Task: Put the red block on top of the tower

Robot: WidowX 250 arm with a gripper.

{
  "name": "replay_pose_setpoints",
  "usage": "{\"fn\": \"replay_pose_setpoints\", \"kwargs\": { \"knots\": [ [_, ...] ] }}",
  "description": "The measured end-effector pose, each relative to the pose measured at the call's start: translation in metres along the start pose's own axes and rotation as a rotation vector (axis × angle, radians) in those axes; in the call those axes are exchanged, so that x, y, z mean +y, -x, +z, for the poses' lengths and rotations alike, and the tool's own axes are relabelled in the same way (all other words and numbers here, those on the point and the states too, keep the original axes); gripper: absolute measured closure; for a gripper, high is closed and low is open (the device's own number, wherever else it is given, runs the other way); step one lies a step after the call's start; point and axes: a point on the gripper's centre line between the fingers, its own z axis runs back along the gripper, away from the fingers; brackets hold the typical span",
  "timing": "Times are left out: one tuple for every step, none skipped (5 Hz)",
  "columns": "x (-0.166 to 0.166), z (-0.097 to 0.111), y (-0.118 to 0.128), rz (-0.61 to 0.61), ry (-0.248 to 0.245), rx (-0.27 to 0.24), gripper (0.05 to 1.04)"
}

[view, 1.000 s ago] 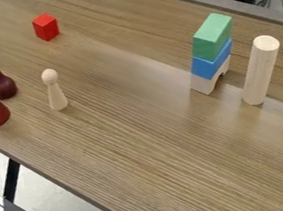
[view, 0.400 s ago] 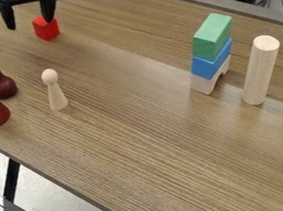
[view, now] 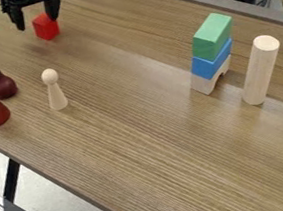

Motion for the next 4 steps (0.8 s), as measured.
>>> {"fn": "replay_pose_setpoints", "kwargs": {
  "knots": [
    [-0.006, 0.007, -0.010, 0.021, 0.013, -0.015, 0.084],
    [-0.009, 0.014, -0.016, 0.034, 0.027, -0.028, 0.084],
    [-0.010, 0.004, -0.013, 0.045, 0.011, -0.004, 0.084],
    [-0.010, 0.002, -0.012, 0.101, 0.001, 0.006, 0.084]
  ]
}}
